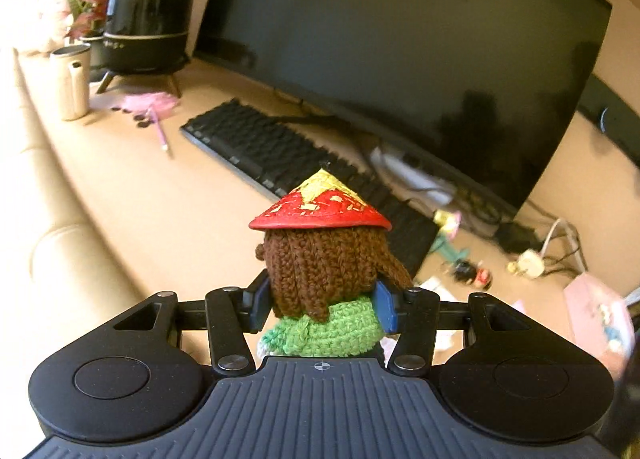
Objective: Organize objects
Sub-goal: 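Grasp the crochet doll with red hat with the left tool and lift, then grasp the pink lace cloth with the right tool while the left tool holds the doll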
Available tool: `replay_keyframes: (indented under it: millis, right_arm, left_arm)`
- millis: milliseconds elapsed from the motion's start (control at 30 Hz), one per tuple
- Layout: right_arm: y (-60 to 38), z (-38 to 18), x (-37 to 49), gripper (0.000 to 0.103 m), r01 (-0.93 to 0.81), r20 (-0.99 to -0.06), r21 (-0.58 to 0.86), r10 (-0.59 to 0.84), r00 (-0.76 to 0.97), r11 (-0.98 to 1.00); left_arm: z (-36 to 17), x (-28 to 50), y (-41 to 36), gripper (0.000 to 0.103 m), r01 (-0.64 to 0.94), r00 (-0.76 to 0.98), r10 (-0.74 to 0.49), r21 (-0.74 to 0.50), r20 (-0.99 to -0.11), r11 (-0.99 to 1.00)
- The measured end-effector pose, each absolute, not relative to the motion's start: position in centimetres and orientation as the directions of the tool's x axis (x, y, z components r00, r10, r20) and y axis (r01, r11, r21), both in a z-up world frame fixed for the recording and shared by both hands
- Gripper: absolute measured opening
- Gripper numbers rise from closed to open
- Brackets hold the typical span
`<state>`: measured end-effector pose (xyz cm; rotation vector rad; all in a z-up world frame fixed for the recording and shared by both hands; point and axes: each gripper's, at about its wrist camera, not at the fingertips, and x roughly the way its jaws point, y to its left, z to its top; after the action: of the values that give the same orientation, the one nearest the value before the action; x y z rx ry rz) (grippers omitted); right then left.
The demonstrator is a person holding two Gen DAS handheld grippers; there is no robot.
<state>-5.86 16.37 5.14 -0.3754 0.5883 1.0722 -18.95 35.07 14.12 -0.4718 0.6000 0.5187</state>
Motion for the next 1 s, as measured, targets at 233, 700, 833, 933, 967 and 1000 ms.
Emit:
replay_keyframes:
  millis: [233, 700, 833, 933, 967, 1000]
  right_arm:
    - [22.6, 2.1, -4.9, 0.054, -0.87, -0.723, -0.004, 0.6, 0.344, 0.494]
    - [4.4, 5.6, -5.4, 0.029, -0.641, -0.746, -0.071, 0.386, 0.543, 0.765]
    - [-0.6, 5.4, -5.4, 0.029, -0.557, -0.754, -0.118, 0.291, 0.589, 0.822]
    - [-3.6, 4.7, -5.5, 0.044, -0.519, -0.757, -0.161, 0.232, 0.61, 0.839]
    - [-4.3, 4.6, -5.6, 0.054, -0.502, -0.754, -0.184, 0.206, 0.624, 0.845]
    - [-5.0, 4.5, -5.9, 0.074, -0.489, -0.744, -0.206, 0.189, 0.64, 0.848]
  left_arm:
    - [11.7, -18.4, 35.6, 0.056, -0.471, 0.734, 0.183, -0.297, -0.654, 0.831]
    - [7.4, -10.1, 24.3, 0.056, -0.042, 0.68, -0.294, -0.437, -0.672, 0.899]
    - [7.6, -8.4, 21.0, 0.056, 0.056, 0.654, -0.37, -0.446, -0.66, 0.893]
    - [7.5, -7.5, 19.2, 0.056, 0.078, 0.633, -0.396, -0.454, -0.665, 0.887]
    - [7.4, -7.3, 18.5, 0.056, 0.084, 0.624, -0.403, -0.456, -0.669, 0.886]
    - [7.3, -7.2, 17.9, 0.056, 0.091, 0.614, -0.412, -0.457, -0.674, 0.885]
